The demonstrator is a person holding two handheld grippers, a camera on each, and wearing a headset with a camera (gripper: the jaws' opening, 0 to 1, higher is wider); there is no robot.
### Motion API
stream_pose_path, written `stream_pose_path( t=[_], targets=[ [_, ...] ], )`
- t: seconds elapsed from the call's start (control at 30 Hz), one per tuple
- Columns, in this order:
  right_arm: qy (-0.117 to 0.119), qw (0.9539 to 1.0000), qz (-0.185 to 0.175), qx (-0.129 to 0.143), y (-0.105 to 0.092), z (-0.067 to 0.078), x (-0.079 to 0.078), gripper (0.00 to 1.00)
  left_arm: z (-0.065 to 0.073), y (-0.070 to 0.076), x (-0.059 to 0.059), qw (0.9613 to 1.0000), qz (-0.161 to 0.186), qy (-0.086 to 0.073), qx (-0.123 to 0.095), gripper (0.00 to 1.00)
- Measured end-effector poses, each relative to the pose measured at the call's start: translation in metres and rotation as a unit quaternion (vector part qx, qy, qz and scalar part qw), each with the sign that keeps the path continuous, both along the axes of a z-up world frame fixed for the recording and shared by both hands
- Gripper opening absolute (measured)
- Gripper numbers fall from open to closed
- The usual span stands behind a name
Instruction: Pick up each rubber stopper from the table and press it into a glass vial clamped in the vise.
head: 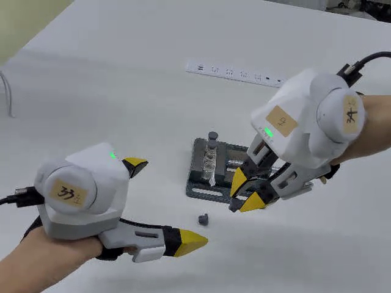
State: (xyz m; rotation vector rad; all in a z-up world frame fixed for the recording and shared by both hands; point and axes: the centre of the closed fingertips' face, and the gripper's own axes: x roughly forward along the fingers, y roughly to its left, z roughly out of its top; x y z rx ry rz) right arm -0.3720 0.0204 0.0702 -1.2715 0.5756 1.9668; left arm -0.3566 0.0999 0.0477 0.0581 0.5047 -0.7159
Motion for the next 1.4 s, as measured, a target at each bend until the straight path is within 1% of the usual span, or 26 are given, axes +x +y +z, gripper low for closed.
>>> stream_pose_path(
  t=[0.17, 0.27, 0.53, 0.63, 0.77, 1.0, 1.17, 1.3, 1.4],
  targets=[
    [-0.006, 0.9999, 0.000, -0.013, -0.002, 0.000, 0.012, 0.06, -0.001, 0.005, -0.001, 1.0000, 0.004, 0.002, -0.002, 0.99],
    [-0.014, 0.9997, 0.003, -0.019, -0.002, 0.001, 0.020, 0.06, -0.001, 0.008, -0.001, 1.0000, 0.008, 0.002, -0.003, 0.99],
    [-0.031, 0.9991, 0.007, -0.027, 0.006, 0.005, 0.046, 0.06, -0.002, 0.013, -0.001, 0.9998, 0.018, 0.005, -0.005, 0.99],
    [-0.040, 0.9987, 0.010, -0.031, 0.011, 0.005, 0.056, 0.06, -0.002, 0.014, -0.001, 0.9997, 0.021, 0.006, -0.007, 0.99],
    [-0.047, 0.9982, 0.014, -0.035, 0.017, 0.004, 0.067, 0.06, -0.003, 0.016, -0.001, 0.9996, 0.024, 0.008, -0.009, 0.99],
    [-0.062, 0.9969, 0.022, -0.044, 0.027, -0.001, 0.083, 0.06, -0.004, 0.019, -0.001, 0.9994, 0.030, 0.013, -0.012, 0.99],
    [-0.067, 0.9964, 0.024, -0.047, 0.032, -0.006, 0.090, 0.06, -0.006, 0.021, 0.000, 0.9992, 0.034, 0.015, -0.014, 0.99],
    [-0.076, 0.9951, 0.031, -0.054, 0.035, -0.012, 0.095, 0.06, -0.007, 0.023, 0.000, 0.9990, 0.037, 0.018, -0.015, 0.99],
    [-0.086, 0.9941, 0.028, -0.060, 0.036, -0.016, 0.101, 0.06, -0.008, 0.024, 0.000, 0.9989, 0.039, 0.019, -0.016, 0.99]
  ],
)
